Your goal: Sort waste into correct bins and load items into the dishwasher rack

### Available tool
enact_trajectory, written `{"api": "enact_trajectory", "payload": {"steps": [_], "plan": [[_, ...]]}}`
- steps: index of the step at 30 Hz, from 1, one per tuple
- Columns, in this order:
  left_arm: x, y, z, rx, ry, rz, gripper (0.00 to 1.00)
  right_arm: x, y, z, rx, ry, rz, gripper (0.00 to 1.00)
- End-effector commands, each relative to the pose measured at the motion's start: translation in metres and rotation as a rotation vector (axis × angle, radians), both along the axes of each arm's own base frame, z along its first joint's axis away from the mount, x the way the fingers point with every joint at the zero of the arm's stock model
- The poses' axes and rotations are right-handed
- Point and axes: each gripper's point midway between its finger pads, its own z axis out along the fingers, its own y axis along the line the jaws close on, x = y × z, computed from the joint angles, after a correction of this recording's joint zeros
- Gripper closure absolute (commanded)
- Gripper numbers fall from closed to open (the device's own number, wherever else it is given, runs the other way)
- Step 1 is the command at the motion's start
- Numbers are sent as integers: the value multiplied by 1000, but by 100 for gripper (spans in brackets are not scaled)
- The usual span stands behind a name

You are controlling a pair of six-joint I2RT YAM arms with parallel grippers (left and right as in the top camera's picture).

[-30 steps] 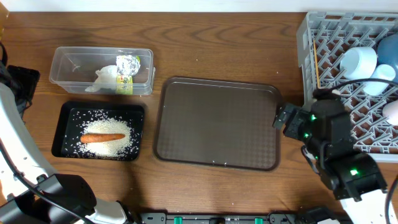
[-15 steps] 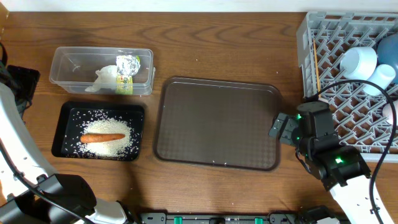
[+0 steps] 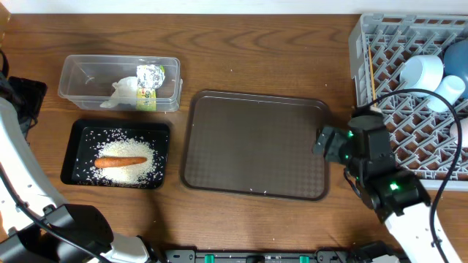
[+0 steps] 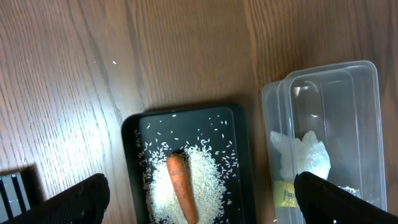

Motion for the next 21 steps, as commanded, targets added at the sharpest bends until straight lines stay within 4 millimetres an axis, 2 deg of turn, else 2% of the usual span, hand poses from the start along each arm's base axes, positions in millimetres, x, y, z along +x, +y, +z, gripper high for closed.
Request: {"api": "enact_trajectory", "payload": {"steps": [1,4,8,13,21], "plan": [[0,2,0,1,0,6,2,-2,16,12,-1,-151,197,1],[0,2,0,1,0,6,2,-4,15,20,37,-307,243,1],[0,2,0,1,0,6,2,-11,-5,11,47,-435,180,1],[0,2,0,1,0,6,2,-23,-15,6,48,-579,153,1],[0,2,0,1,0,6,2,-35,-34,-9,32,-650,93,1]]}}
